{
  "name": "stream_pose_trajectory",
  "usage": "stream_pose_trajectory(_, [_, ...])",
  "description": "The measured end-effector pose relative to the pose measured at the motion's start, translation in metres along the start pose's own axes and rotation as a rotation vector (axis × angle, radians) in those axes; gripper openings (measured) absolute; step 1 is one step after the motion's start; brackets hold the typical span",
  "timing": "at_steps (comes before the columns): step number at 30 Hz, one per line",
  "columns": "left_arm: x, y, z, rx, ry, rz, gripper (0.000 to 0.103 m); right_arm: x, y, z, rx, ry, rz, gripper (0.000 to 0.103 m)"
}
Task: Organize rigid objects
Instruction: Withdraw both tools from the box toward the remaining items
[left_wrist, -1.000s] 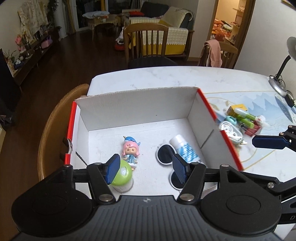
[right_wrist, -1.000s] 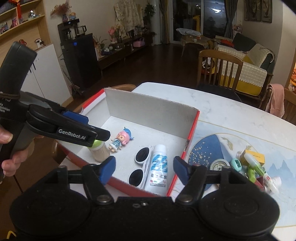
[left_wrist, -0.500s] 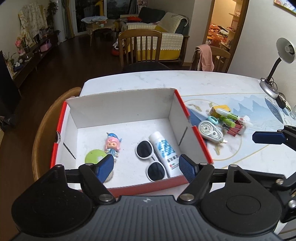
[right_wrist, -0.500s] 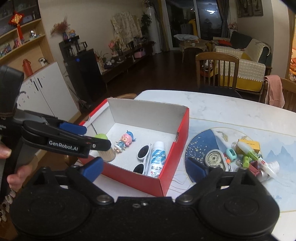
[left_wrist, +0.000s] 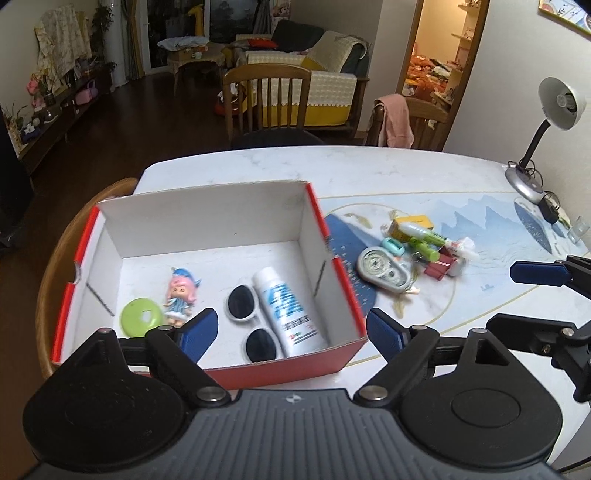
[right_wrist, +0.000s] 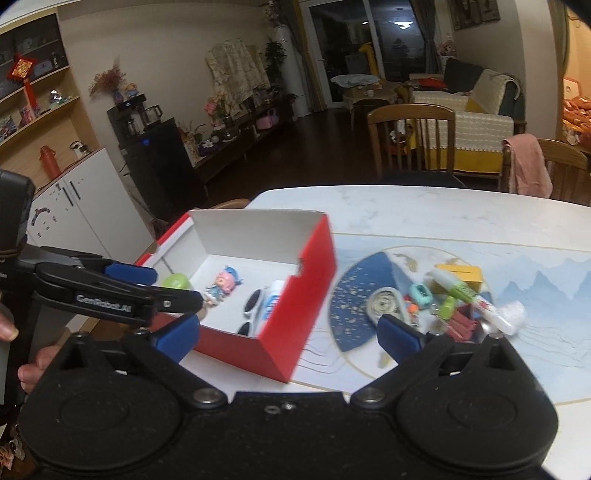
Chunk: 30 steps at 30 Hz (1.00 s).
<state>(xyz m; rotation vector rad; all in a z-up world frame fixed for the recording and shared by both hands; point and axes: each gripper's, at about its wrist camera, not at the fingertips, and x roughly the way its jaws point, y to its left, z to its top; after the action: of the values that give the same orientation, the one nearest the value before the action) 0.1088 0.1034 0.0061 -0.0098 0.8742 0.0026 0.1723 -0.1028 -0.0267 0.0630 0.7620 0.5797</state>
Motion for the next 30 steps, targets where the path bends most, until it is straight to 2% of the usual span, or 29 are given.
stream_pose_trajectory(1, [0.001, -0.003, 0.001, -0.002, -0.002, -0.001, 0.089, -0.002, -0.004, -0.001, 0.004, -0.002, -0.005, 0.102])
stream_pose_trajectory(3, [0.004, -0.011, 0.001, -0.001, -0.01, -0.003, 0.102, -0.005, -0.015, -0.002, 0.014, -0.004, -0.015, 0.102])
stream_pose_trajectory(13, [0.031, -0.066, 0.001, 0.049, -0.037, -0.029, 0.103, -0.018, -0.071, -0.016, 0.057, 0.012, -0.087, 0.102])
stream_pose_trajectory(17, [0.047, -0.087, 0.003, 0.06, -0.017, -0.043, 0.103, -0.02, -0.093, -0.019, 0.065, 0.018, -0.118, 0.102])
stream_pose_trajectory(21, [0.067, -0.107, 0.006, 0.06, 0.014, -0.038, 0.103, -0.021, -0.115, -0.016, 0.054, 0.025, -0.139, 0.099])
stream_pose_trajectory(26, [0.089, -0.129, 0.007, 0.078, 0.013, -0.011, 0.103, -0.017, -0.14, -0.006, 0.02, 0.03, -0.161, 0.096])
stream_pose_trajectory(30, [0.107, -0.138, 0.008, 0.047, 0.015, -0.009, 0.103, -0.007, -0.157, 0.003, 0.005, 0.044, -0.166, 0.091])
